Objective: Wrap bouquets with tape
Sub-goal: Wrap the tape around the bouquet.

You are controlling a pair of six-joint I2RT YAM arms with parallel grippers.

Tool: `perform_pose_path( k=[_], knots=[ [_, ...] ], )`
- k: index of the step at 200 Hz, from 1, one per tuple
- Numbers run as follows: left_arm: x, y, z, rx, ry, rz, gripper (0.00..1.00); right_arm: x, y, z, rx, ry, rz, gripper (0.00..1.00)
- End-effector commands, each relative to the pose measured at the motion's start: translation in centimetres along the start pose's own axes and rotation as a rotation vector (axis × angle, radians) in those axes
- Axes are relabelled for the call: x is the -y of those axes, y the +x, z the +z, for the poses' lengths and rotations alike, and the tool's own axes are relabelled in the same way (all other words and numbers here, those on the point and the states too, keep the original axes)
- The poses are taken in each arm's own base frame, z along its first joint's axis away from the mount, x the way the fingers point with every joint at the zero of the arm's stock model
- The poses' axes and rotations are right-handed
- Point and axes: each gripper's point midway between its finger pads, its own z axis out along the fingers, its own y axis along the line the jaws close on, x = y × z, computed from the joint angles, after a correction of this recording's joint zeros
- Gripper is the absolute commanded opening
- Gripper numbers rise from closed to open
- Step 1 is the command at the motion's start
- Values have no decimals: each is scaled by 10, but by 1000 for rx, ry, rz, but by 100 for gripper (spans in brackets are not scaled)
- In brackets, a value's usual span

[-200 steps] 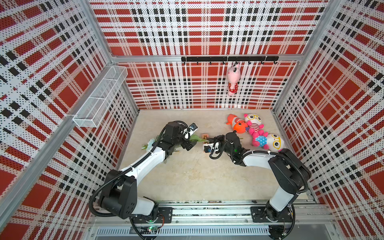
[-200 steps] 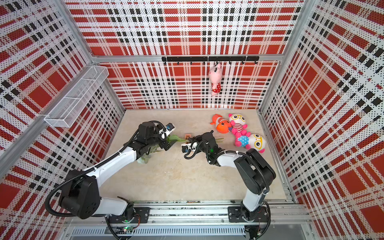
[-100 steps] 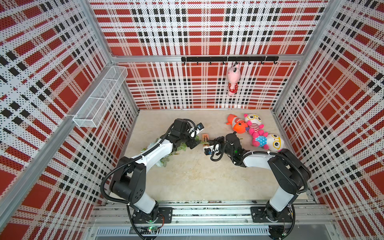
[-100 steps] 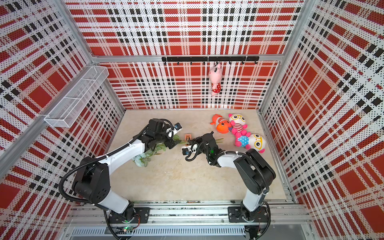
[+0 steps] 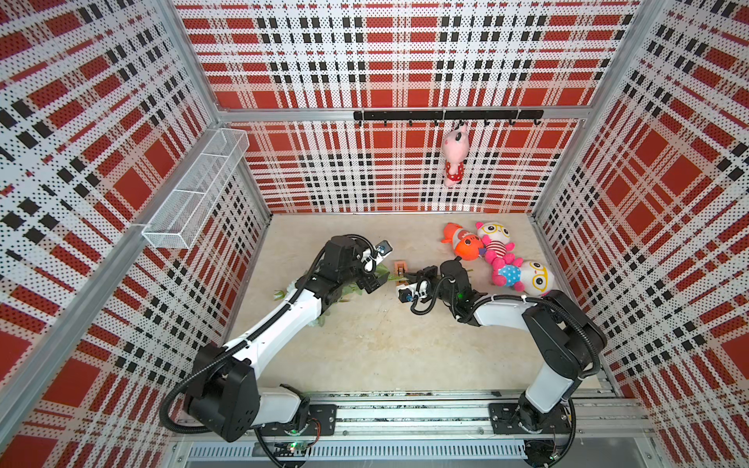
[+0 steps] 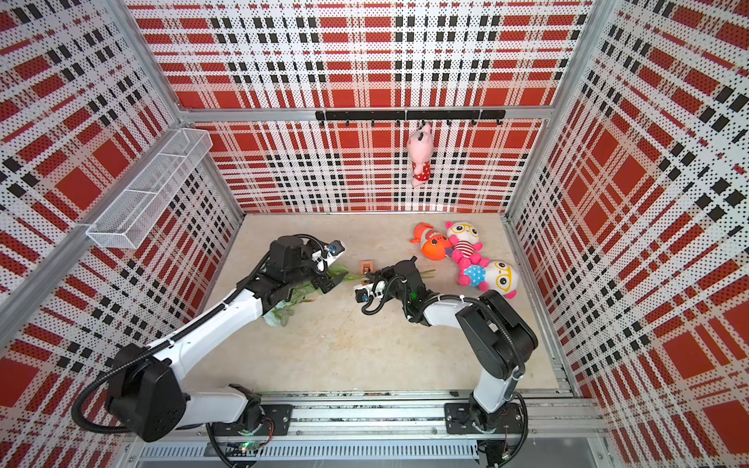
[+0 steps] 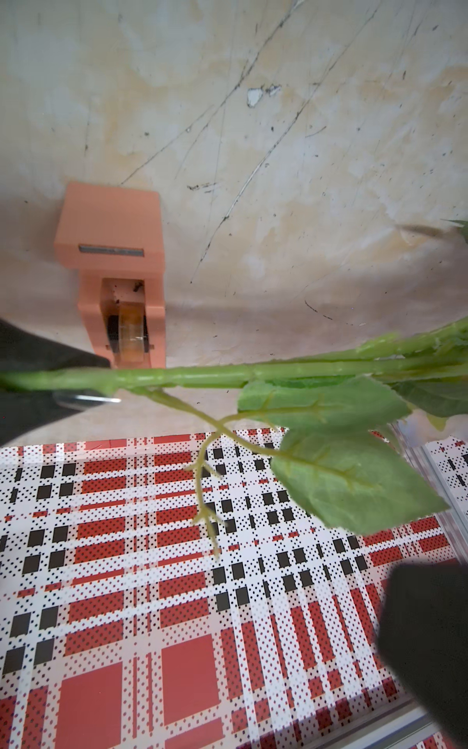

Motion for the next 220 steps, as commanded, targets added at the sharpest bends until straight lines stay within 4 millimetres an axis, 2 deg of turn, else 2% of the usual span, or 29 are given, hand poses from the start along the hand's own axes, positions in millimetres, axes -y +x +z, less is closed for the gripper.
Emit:
perform_pose_path(
  k=[1,23,53,72,88,108,166,194,220],
  knots=[
    [8,33,25,-127,13,-1,100,21,-13,-1,58,51,-21,0],
    [13,48,41,-197,56,-4,98,20,-14,-1,60,45,-18,0],
    [20,48,49,-193,95,8,96,19,-14,-2,60,42,-20,0],
    [20,51,53,-209,95,18,90,19,-15,-1,64,45,-21,0],
    [19,53,55,-224,95,23,80,18,-14,-1,63,41,-23,0],
    [19,51,56,-218,105,27,61,17,-13,0,60,39,-24,0],
    [19,47,50,-199,114,45,21,10,-10,1,52,-18,43,0],
    [18,44,46,-191,101,64,10,7,-13,-4,94,-88,146,0],
    [19,44,47,-202,89,86,4,-1,-15,-7,106,-158,212,11]
  ],
)
